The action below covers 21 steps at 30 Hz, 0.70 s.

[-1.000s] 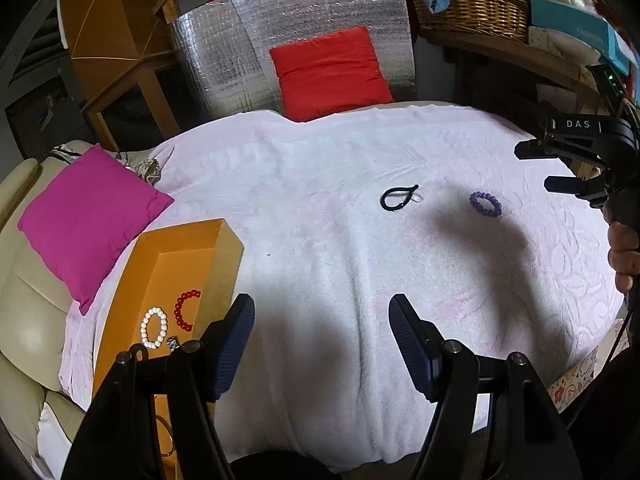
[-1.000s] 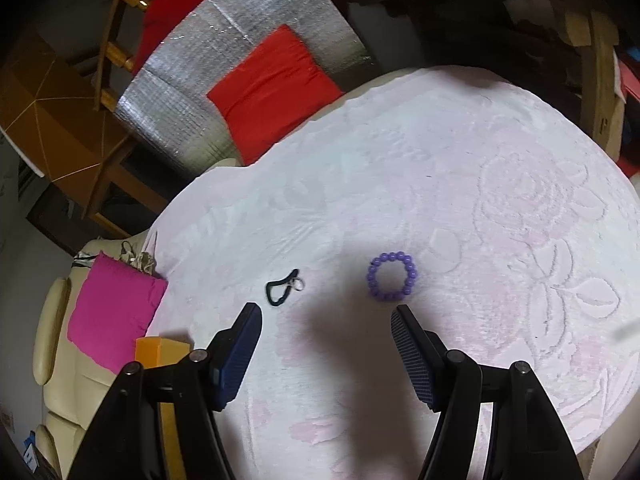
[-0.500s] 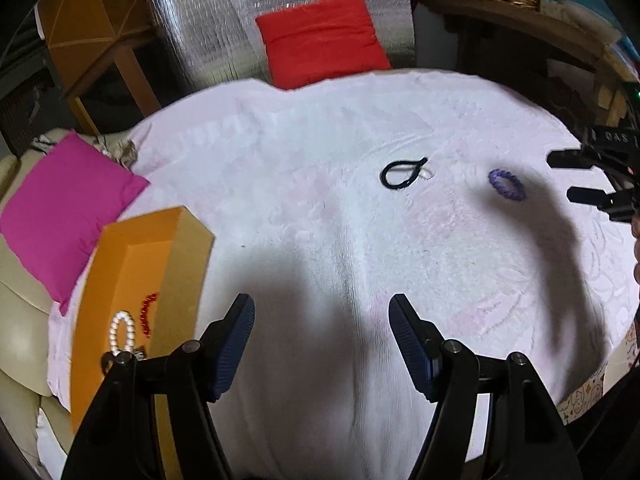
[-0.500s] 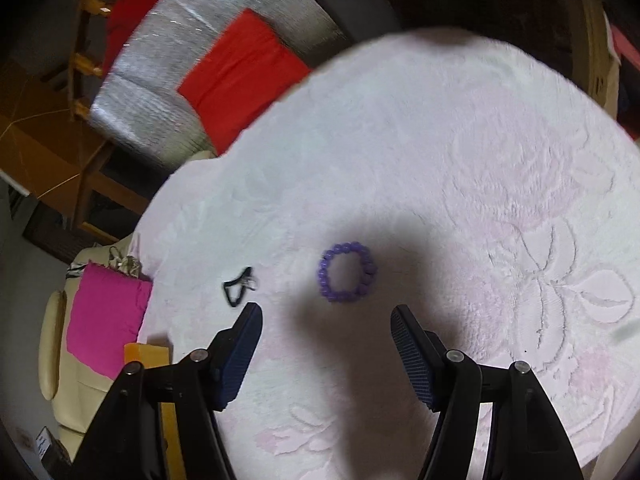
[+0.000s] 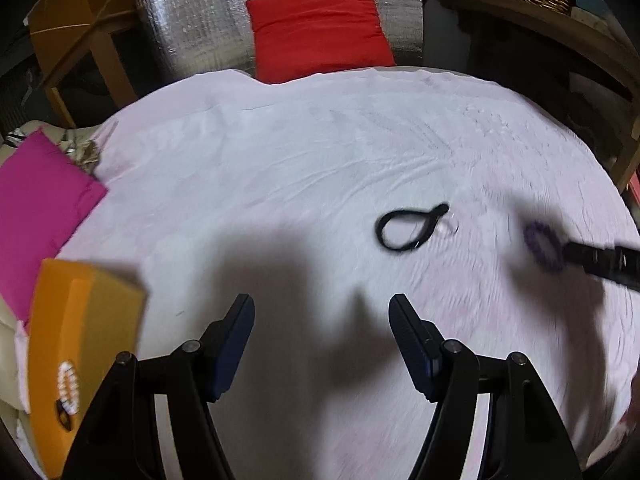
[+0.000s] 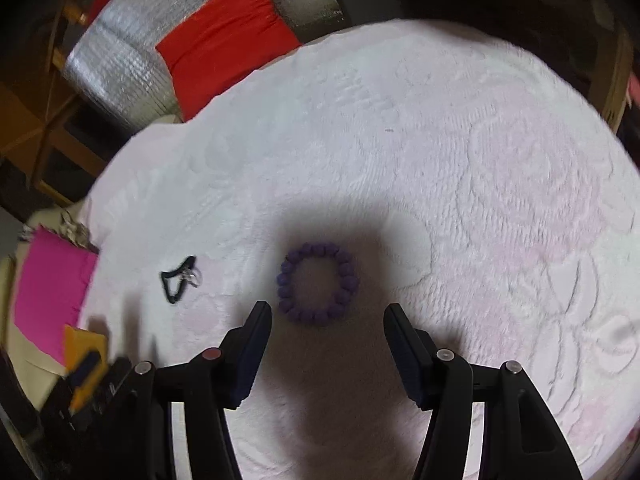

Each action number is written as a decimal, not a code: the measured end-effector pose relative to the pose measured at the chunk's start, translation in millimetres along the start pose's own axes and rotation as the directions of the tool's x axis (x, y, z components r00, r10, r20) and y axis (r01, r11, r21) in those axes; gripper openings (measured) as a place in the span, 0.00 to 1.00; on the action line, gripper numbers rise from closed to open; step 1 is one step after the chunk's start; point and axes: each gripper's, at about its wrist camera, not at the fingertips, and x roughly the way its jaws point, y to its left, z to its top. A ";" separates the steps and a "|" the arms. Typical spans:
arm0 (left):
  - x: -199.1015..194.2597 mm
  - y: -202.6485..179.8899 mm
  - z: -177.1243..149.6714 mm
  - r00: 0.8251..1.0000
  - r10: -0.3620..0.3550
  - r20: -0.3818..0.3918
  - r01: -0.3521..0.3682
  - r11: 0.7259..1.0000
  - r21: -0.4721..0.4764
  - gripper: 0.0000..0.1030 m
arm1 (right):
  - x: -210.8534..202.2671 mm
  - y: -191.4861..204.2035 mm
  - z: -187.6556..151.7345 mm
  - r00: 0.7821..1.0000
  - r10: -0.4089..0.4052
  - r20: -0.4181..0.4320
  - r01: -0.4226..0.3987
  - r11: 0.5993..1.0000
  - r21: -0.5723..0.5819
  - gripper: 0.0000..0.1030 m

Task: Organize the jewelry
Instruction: 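Close the left tool on the black hair tie while the right tool grips the purple bracelet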

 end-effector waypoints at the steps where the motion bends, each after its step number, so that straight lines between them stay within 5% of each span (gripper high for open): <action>1: 6.7 -2.8 4.4 1.000 -0.014 0.006 0.014 1.000 -0.010 0.68 | 1.9 -0.5 0.1 1.000 -0.007 0.001 0.007 1.000 -0.006 0.60; 12: 29.0 -21.9 32.4 0.969 -0.205 0.140 0.208 0.978 -0.002 0.68 | 18.2 28.5 -9.3 0.993 -0.098 0.072 0.110 0.973 -0.201 0.60; 17: 40.4 -33.1 35.7 0.946 -0.295 0.136 0.283 0.954 0.099 0.68 | 24.6 33.3 -12.6 0.976 -0.169 0.138 0.200 0.945 -0.260 0.35; 21: 55.1 -36.8 34.3 0.946 -0.315 0.076 0.303 0.942 0.142 0.67 | 23.4 28.3 -10.0 0.972 -0.168 0.162 0.207 0.943 -0.262 0.23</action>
